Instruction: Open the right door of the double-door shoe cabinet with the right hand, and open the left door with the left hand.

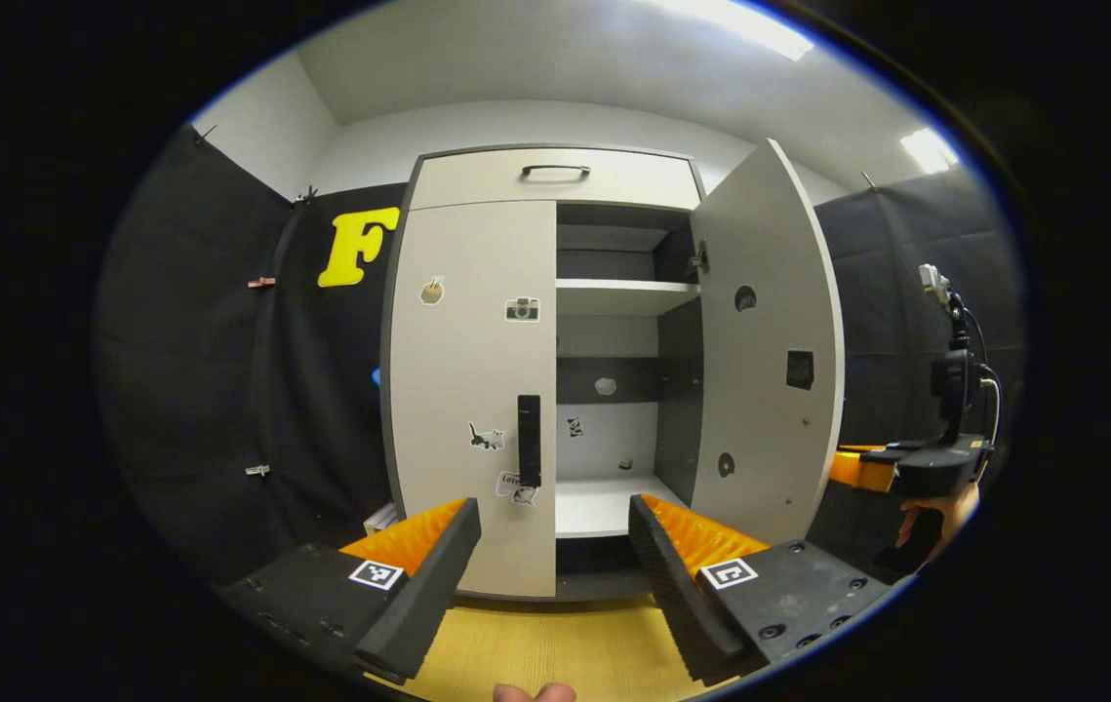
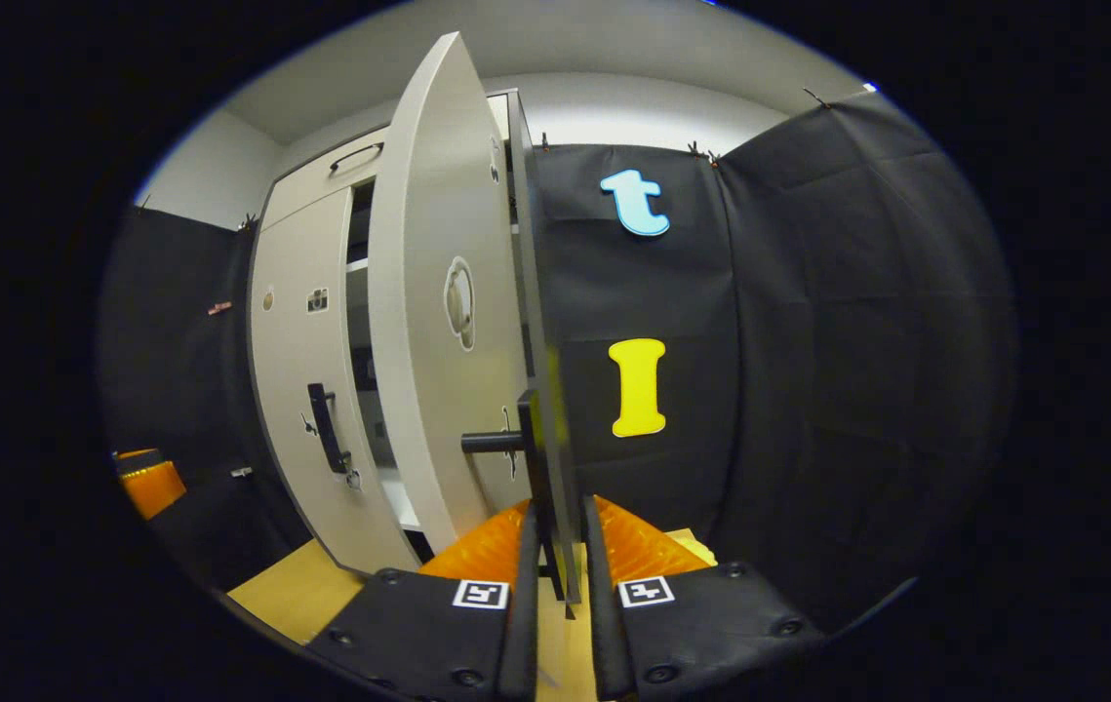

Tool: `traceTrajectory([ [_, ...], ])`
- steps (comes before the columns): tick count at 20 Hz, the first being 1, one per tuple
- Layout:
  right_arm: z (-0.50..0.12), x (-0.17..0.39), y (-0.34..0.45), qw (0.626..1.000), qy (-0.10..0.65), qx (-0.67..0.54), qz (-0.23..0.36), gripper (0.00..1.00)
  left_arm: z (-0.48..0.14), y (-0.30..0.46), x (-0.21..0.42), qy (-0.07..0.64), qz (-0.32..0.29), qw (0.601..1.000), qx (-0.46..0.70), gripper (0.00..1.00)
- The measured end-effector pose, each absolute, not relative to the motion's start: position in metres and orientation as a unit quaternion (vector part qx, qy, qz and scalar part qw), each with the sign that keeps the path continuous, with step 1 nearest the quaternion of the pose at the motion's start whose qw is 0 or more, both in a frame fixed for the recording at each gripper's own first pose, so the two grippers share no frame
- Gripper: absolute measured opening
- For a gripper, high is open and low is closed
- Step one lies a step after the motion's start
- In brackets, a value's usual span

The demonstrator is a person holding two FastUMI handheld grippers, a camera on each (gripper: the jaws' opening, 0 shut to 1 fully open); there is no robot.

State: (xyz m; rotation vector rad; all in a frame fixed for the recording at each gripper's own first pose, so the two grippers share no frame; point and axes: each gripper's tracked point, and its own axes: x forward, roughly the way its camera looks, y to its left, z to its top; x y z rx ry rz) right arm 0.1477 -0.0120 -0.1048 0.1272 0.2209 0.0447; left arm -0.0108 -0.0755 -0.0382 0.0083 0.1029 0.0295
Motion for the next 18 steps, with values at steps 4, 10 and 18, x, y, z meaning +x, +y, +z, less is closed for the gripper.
traceTrajectory([
  [4,-0.104,0.151,-0.031,0.994,0.1,0.02,0.023,0.24,-0.036,-0.086,-0.007,0.051,0.011,0.999,0.003,0.95],
  [10,-0.105,0.15,-0.028,0.993,0.107,0.046,0.032,0.34,-0.031,-0.091,-0.003,0.046,0.011,0.999,0.015,0.92],
  [18,-0.105,0.136,-0.03,0.992,0.117,0.049,0.007,0.46,-0.033,-0.08,0.02,0.044,0.014,0.999,0.016,0.95],
])
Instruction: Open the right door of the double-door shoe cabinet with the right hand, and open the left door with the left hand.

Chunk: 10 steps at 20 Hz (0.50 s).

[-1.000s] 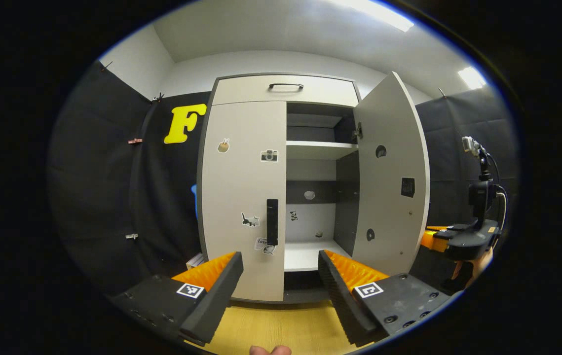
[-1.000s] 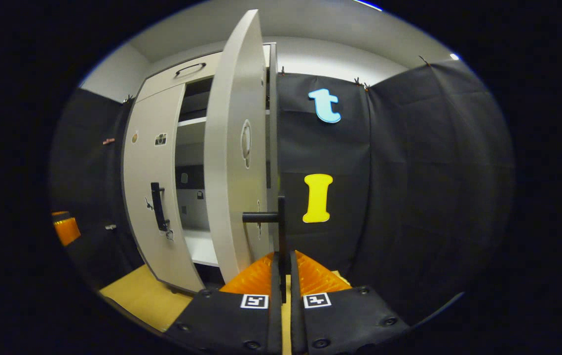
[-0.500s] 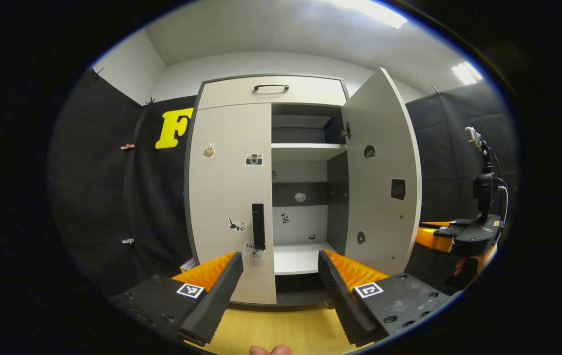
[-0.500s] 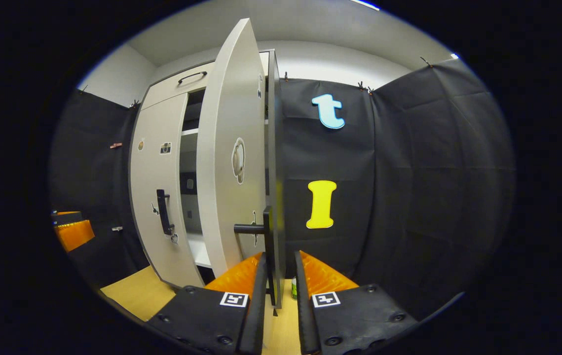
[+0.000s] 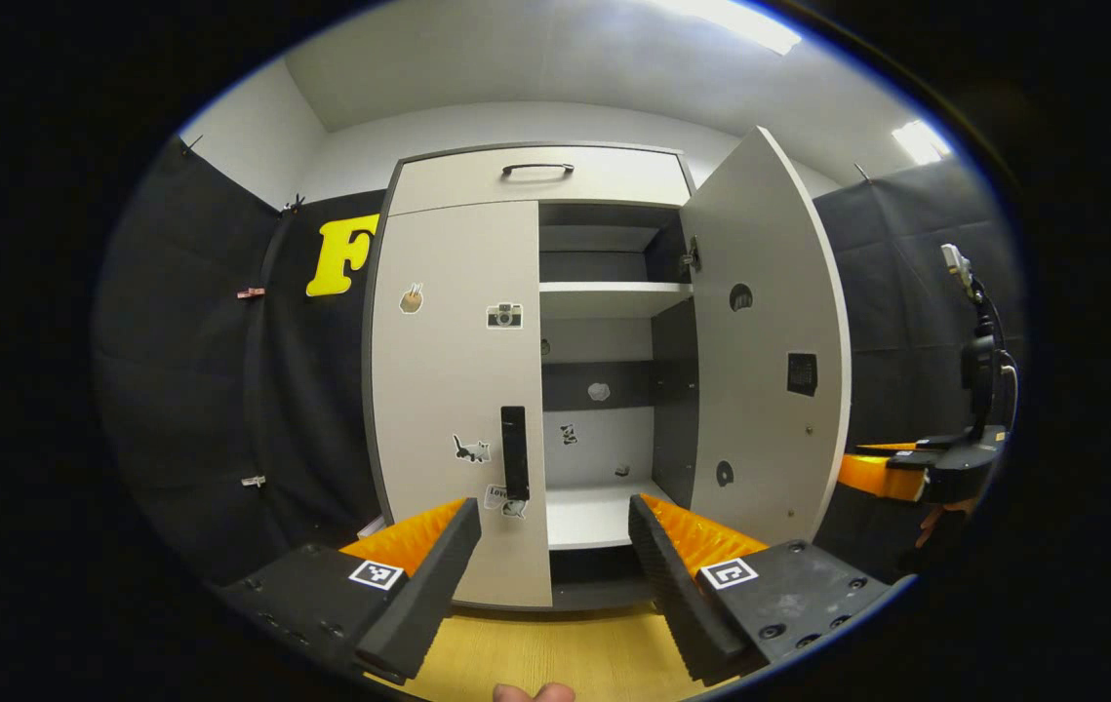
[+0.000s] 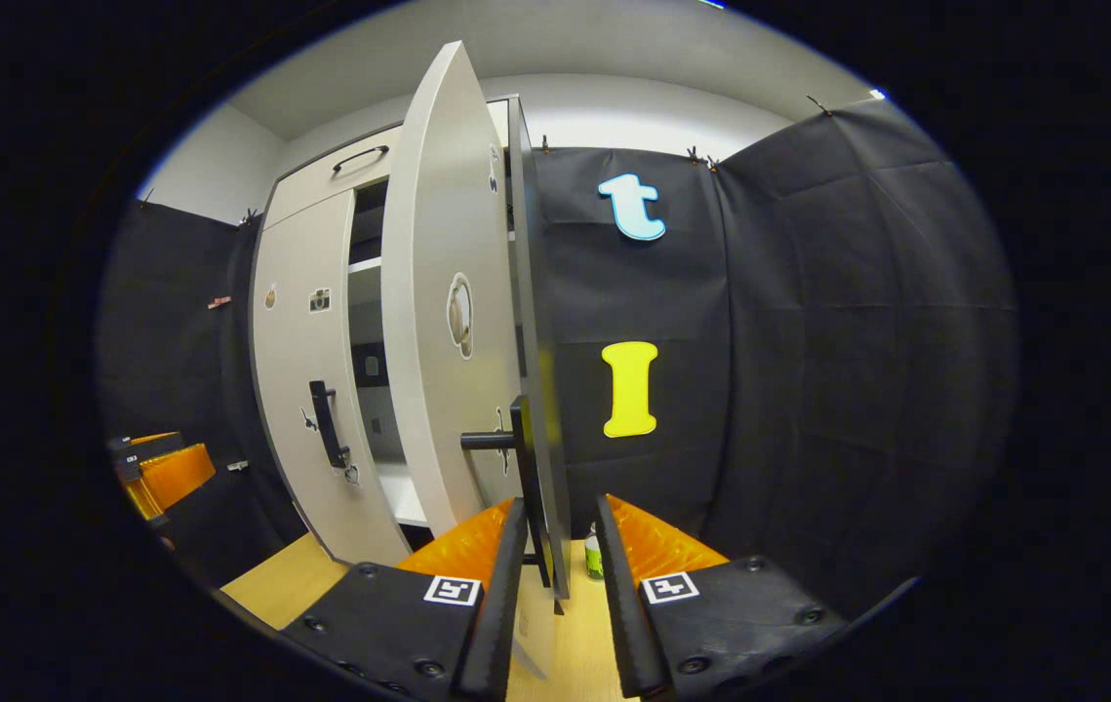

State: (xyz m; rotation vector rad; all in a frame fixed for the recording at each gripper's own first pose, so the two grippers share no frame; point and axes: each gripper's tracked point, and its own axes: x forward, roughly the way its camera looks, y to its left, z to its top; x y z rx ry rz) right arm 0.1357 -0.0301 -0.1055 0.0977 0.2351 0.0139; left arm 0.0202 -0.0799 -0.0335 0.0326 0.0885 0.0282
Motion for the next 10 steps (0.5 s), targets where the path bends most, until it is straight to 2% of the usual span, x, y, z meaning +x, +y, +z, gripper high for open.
traceTrajectory([
  [2,-0.101,0.131,-0.033,0.993,0.114,0.043,-0.004,0.46,-0.033,-0.075,0.031,0.041,0.014,0.999,0.024,0.95],
  [6,-0.092,0.123,-0.036,0.993,0.106,0.039,-0.021,0.72,-0.036,-0.065,0.064,0.042,0.014,0.998,0.036,0.92],
  [10,-0.084,0.114,-0.042,0.994,0.1,0.032,-0.042,0.84,-0.044,-0.051,0.103,0.051,0.015,0.998,0.029,0.95],
])
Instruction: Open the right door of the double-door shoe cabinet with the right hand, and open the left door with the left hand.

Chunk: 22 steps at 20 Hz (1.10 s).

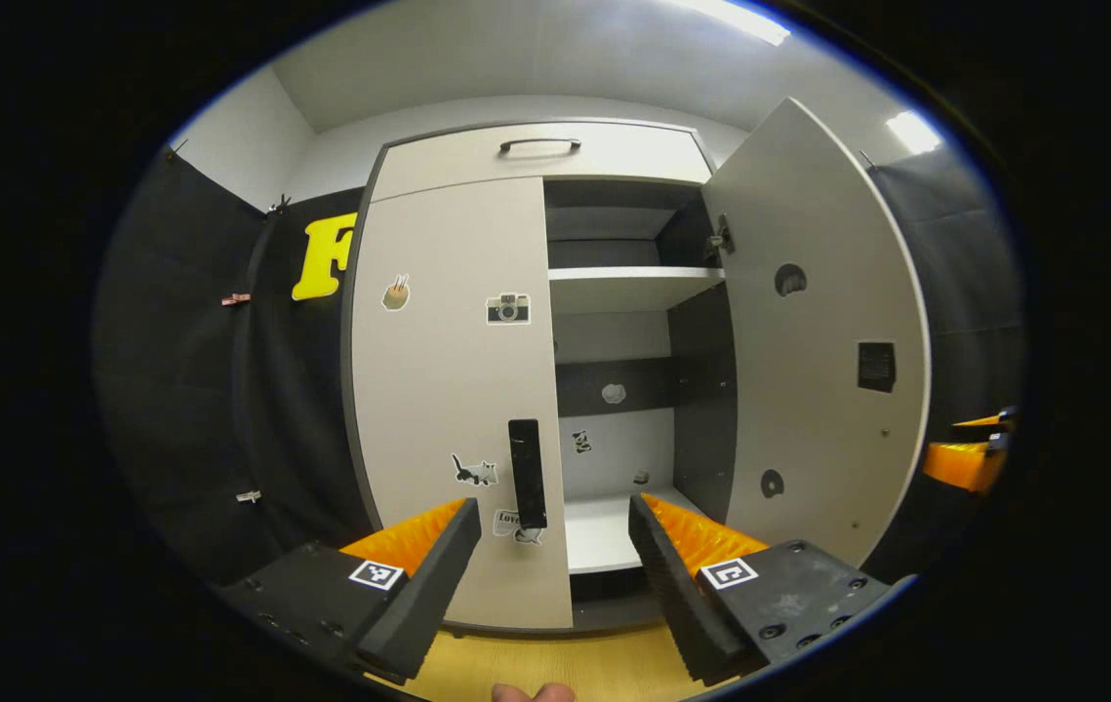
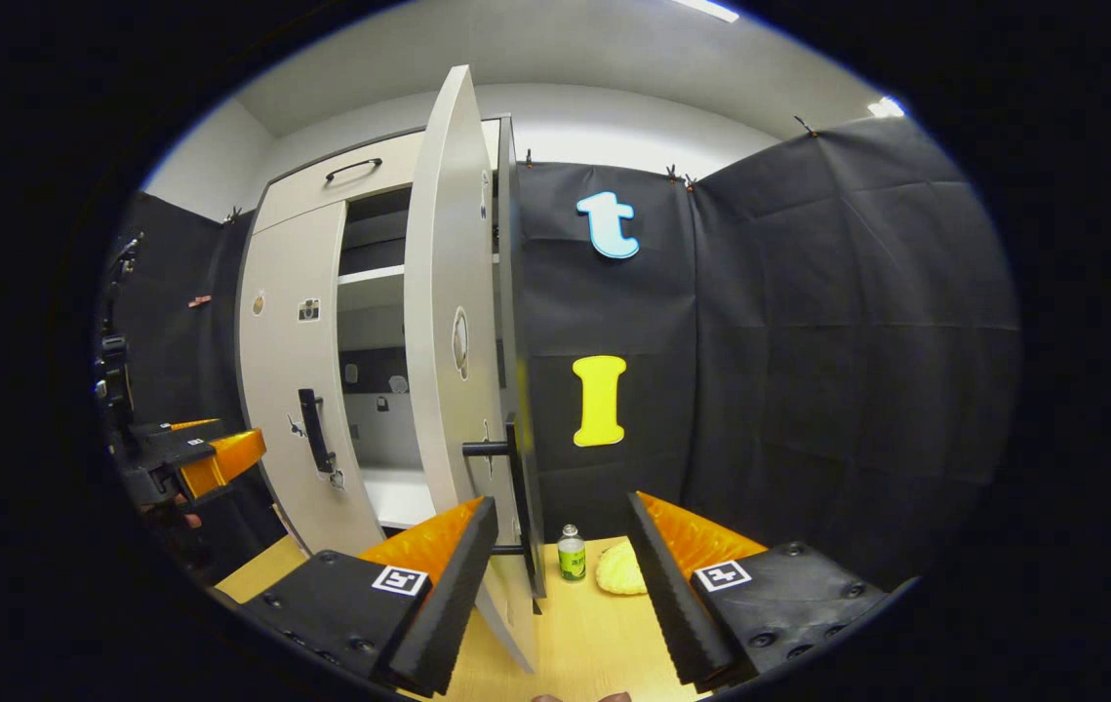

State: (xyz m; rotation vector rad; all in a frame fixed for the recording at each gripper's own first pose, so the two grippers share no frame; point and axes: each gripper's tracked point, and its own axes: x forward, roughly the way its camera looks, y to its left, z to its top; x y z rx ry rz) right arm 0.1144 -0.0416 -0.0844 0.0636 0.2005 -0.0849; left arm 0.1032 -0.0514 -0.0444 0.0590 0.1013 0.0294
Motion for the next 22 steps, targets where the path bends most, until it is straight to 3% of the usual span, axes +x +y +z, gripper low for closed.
traceTrajectory([
  [7,-0.075,0.11,-0.041,0.995,0.079,0.013,-0.058,0.94,-0.081,-0.027,0.179,0.077,0.027,0.995,0.052,0.95],
  [9,-0.073,0.11,-0.04,0.996,0.071,0.001,-0.056,0.89,-0.089,-0.02,0.198,0.082,0.031,0.995,0.046,0.95],
  [10,-0.073,0.11,-0.039,0.996,0.071,-0.003,-0.057,0.94,-0.093,-0.017,0.207,0.084,0.033,0.995,0.046,0.95],
  [19,-0.079,0.104,-0.04,0.994,0.086,-0.007,-0.068,0.96,-0.106,-0.005,0.252,0.085,0.043,0.995,0.031,0.95],
  [20,-0.08,0.103,-0.041,0.994,0.087,-0.007,-0.069,0.93,-0.107,-0.002,0.253,0.084,0.047,0.995,0.024,0.94],
  [22,-0.081,0.103,-0.041,0.994,0.088,-0.006,-0.069,0.96,-0.109,-0.001,0.257,0.091,0.048,0.995,0.0,0.83],
])
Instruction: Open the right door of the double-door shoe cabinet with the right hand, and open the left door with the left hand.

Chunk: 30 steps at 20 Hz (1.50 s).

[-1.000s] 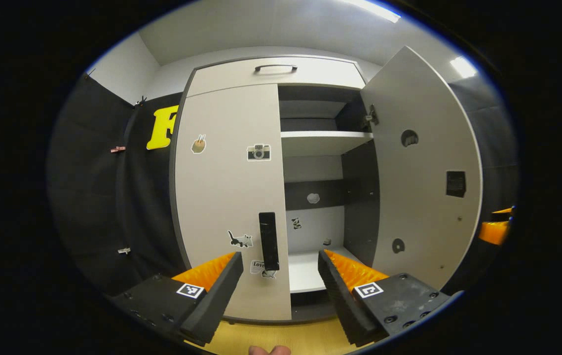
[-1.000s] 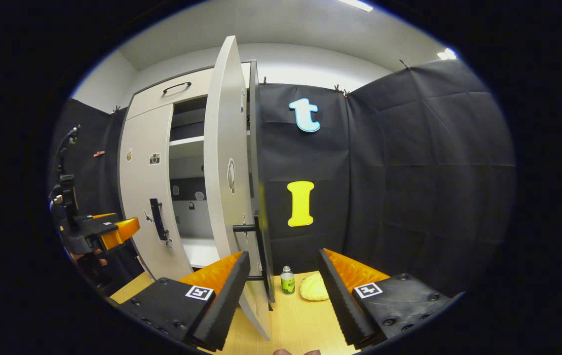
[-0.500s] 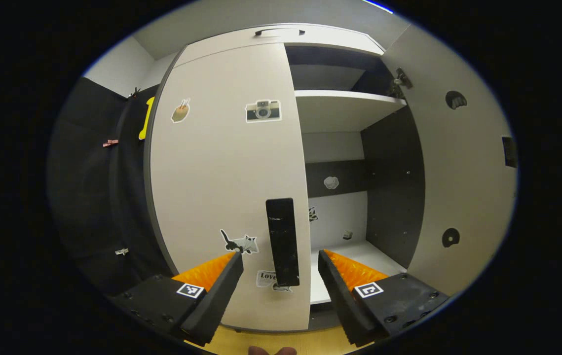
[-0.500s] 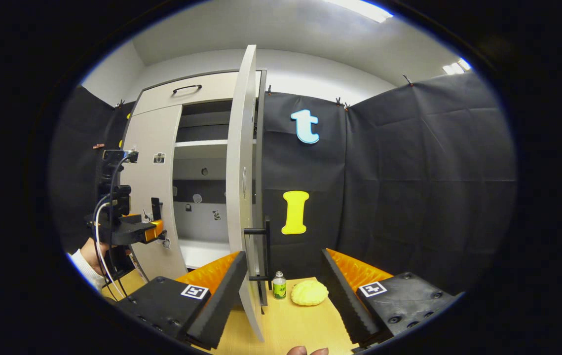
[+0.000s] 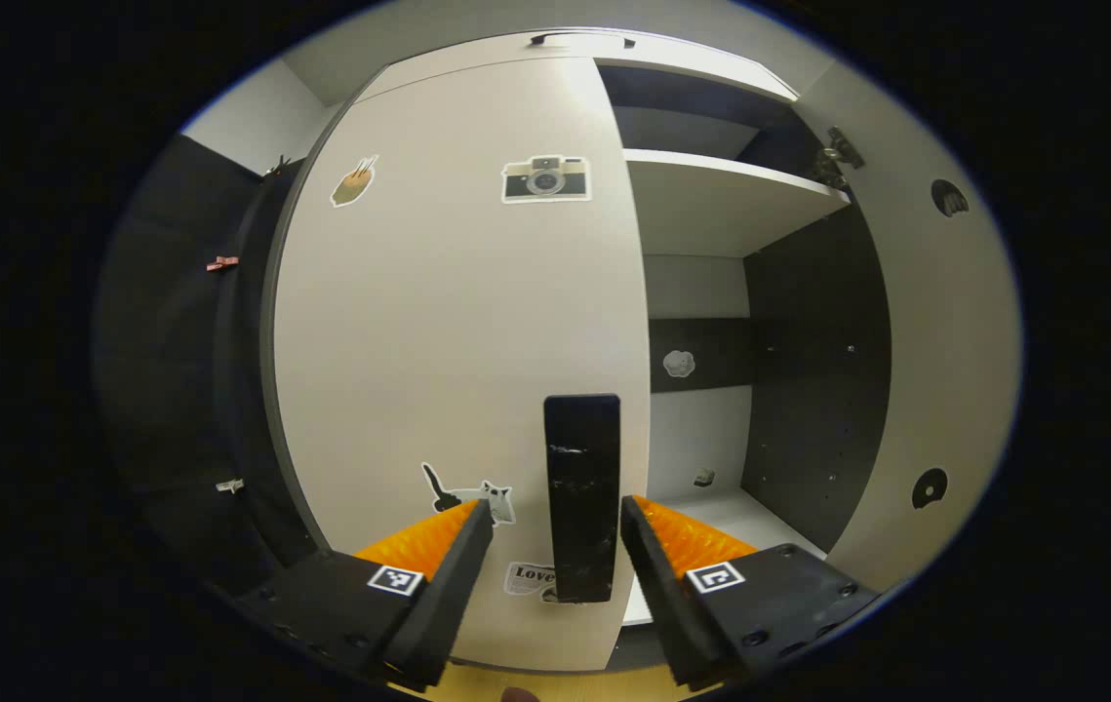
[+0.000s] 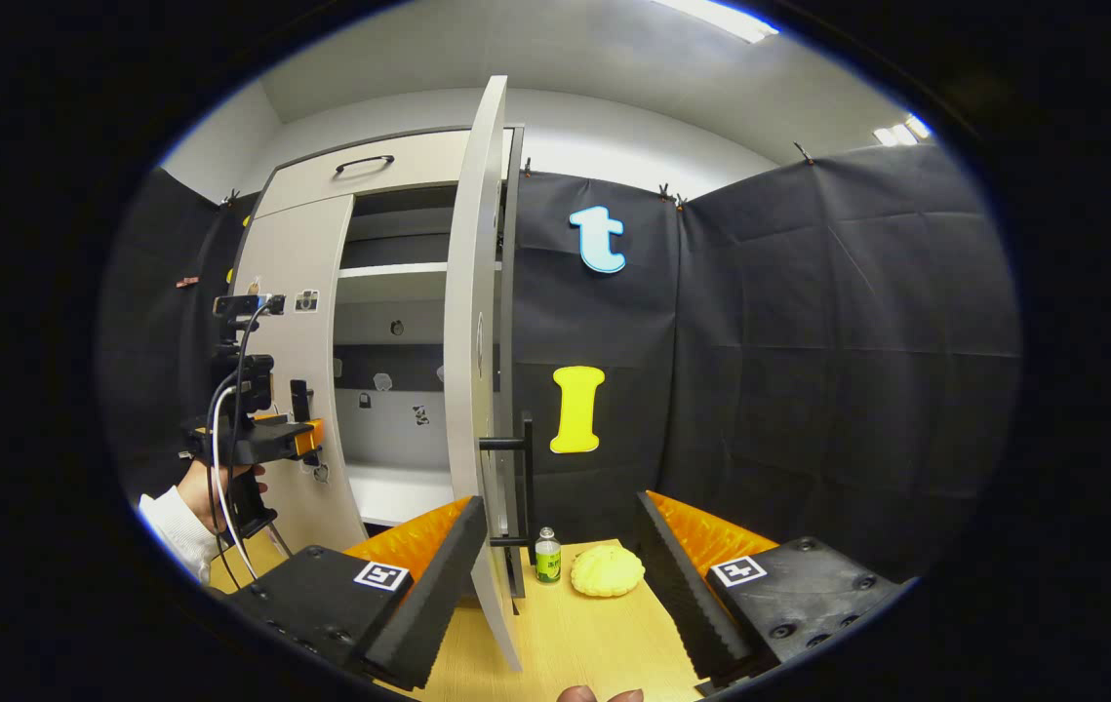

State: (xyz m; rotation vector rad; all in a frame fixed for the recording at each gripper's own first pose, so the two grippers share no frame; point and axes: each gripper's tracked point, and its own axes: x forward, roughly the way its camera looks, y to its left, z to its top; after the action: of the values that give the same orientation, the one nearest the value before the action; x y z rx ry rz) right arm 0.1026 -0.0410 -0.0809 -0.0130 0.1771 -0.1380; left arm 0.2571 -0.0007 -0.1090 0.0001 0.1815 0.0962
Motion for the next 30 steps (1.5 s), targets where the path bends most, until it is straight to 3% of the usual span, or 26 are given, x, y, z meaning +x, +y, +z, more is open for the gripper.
traceTrajectory([
  [2,-0.081,0.101,-0.042,0.994,0.089,-0.009,-0.069,0.96,-0.112,-0.013,0.263,0.103,0.024,0.994,-0.039,0.65],
  [3,-0.081,0.101,-0.043,0.994,0.089,-0.011,-0.069,0.96,-0.114,-0.014,0.266,0.109,0.026,0.993,-0.048,0.45],
  [4,-0.08,0.1,-0.043,0.993,0.089,-0.012,-0.07,0.96,-0.112,-0.014,0.264,0.11,0.03,0.993,-0.043,0.38],
  [8,-0.08,0.091,-0.047,0.993,0.089,-0.006,-0.074,0.96,-0.116,-0.016,0.264,0.105,0.026,0.994,-0.011,0.33],
  [11,-0.08,0.089,-0.041,0.994,0.091,-0.005,-0.068,0.96,-0.116,-0.016,0.262,0.112,0.016,0.993,-0.009,0.2],
  [21,-0.079,0.067,-0.015,0.995,0.089,0.003,-0.044,0.96,-0.105,0.01,0.173,0.111,-0.021,0.993,-0.021,0.16],
  [30,-0.073,0.059,-0.006,0.996,0.076,0.005,-0.047,0.96,-0.103,0.033,0.137,0.117,-0.035,0.992,-0.028,0.16],
])
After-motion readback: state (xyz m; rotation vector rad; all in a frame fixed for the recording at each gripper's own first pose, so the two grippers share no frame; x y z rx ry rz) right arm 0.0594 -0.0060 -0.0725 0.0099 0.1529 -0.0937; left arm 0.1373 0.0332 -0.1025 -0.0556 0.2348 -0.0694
